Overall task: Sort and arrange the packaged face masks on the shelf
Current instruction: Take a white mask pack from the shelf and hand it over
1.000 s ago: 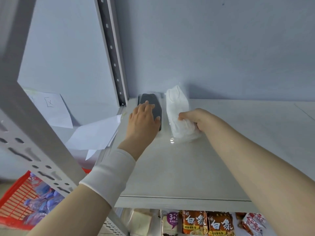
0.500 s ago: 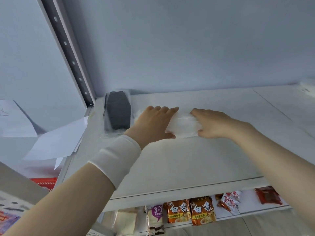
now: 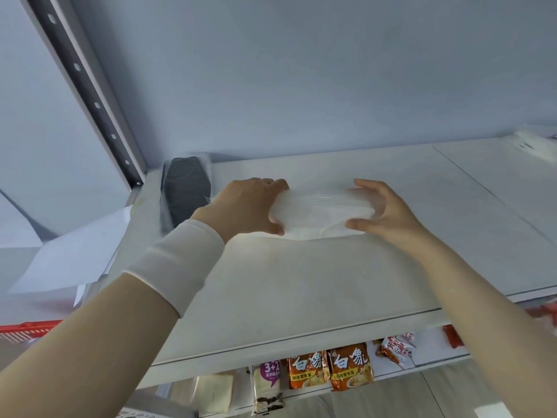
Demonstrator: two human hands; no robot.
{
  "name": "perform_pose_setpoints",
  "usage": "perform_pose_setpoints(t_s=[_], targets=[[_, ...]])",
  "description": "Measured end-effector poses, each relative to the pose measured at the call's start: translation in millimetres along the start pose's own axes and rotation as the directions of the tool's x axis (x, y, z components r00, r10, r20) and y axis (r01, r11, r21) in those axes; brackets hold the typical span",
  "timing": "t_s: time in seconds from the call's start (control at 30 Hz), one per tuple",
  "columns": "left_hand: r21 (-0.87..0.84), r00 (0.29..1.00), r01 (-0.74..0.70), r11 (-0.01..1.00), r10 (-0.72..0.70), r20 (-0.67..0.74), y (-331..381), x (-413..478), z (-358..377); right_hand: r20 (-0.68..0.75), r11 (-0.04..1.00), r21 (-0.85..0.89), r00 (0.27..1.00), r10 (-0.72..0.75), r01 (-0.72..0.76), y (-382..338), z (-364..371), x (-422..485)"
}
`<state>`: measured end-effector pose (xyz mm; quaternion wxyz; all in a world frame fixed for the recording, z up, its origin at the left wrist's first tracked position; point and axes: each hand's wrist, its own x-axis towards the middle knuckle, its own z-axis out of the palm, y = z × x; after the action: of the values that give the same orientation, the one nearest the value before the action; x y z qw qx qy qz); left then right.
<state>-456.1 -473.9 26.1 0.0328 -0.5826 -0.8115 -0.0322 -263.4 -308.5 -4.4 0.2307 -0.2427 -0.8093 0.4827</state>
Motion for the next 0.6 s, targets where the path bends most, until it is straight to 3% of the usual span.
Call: perform_pose_setpoints(t_s=[0.1, 0.17, 0.23, 0.3, 0.33, 0.37, 0.43, 0.5, 0.6], targets=[[-0.007, 1.000, -0.010, 1.000, 0.010, 0.009, 0, 2, 1, -0.071, 0.981, 0.192, 0.997, 0.010, 0.004, 3, 19, 2], [0.046, 0.999, -0.035, 0.998, 0.035, 0.016, -1, 2, -2, -0.114, 0.984, 0.178, 0.993, 0.024, -0.004, 3, 21, 4], [0.021, 0.995, -0.037, 0.999, 0.038, -0.093, -8, -7, -4, -0.136, 0.985, 0.173, 0.991, 0.021, 0.002, 5, 20, 6], [-0.290, 0.937, -0.013, 0.957, -0.090, -0.339, -16, -28, -1, -0.140, 0.984, 0.180, 0.990, 0.018, 0.008, 6, 20, 7], [-0.493, 0.890, -0.035, 0.869, -0.198, -0.412, -21, -39, 6, -0.137, 0.984, 0.179, 0.990, 0.017, 0.008, 6, 20, 8], [-0.659, 0.861, -0.052, 0.750, -0.301, -0.410, -22, -50, 14, -0.134, 0.984, 0.176, 0.991, 0.018, 0.006, 8, 20, 8], [-0.836, 0.867, -0.037, 0.548, -0.398, -0.299, -20, -62, 28, -0.126, 0.984, 0.177, 0.992, 0.018, 0.004, 10, 20, 9], [-0.869, 0.889, 0.026, 0.494, -0.408, -0.205, -16, -63, 37, -0.112, 0.981, 0.192, 0.994, 0.019, 0.003, 9, 19, 8], [-0.870, 0.883, 0.067, 0.489, -0.435, -0.177, -14, -59, 42, -0.101, 0.977, 0.213, 0.994, 0.031, -0.009, 9, 18, 6]])
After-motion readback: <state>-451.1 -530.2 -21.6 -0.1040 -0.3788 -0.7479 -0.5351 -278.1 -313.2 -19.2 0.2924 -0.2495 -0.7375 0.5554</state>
